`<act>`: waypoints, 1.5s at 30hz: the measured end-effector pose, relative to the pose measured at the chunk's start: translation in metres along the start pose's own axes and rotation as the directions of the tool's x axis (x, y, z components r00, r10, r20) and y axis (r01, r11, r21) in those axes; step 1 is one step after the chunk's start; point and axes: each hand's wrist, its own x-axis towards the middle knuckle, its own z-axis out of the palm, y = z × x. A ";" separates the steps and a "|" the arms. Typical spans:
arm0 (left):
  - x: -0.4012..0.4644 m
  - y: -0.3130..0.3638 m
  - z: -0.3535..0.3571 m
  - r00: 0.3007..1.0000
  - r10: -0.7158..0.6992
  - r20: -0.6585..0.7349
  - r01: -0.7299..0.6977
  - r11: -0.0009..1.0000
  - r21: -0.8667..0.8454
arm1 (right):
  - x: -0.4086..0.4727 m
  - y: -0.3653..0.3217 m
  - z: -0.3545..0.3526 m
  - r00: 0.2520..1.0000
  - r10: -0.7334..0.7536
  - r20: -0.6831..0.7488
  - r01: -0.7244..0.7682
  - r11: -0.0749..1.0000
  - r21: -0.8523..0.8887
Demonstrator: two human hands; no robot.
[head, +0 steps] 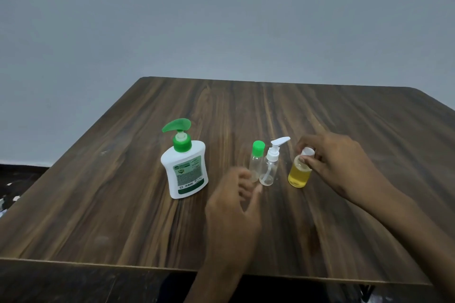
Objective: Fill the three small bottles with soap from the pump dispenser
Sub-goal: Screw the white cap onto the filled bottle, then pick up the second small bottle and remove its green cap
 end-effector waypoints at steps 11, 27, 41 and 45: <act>0.054 -0.023 0.024 0.968 -0.103 0.230 0.089 0.993 0.071 | -0.019 -0.013 -0.041 0.990 -0.004 -0.144 0.014 0.998 0.067; -0.034 0.001 -0.021 0.934 0.339 0.111 -0.357 0.891 0.281 | -0.060 -0.093 -0.022 0.991 -0.064 -0.119 0.078 0.989 0.122; -0.028 0.006 -0.064 0.770 0.096 0.630 0.485 0.554 -0.677 | -0.059 -0.101 -0.032 0.934 -0.217 -0.282 0.307 0.892 0.332; -0.020 -0.007 -0.073 0.703 0.194 0.684 0.591 0.377 -0.713 | -0.054 -0.101 -0.048 0.928 -0.362 -0.092 0.346 0.740 0.576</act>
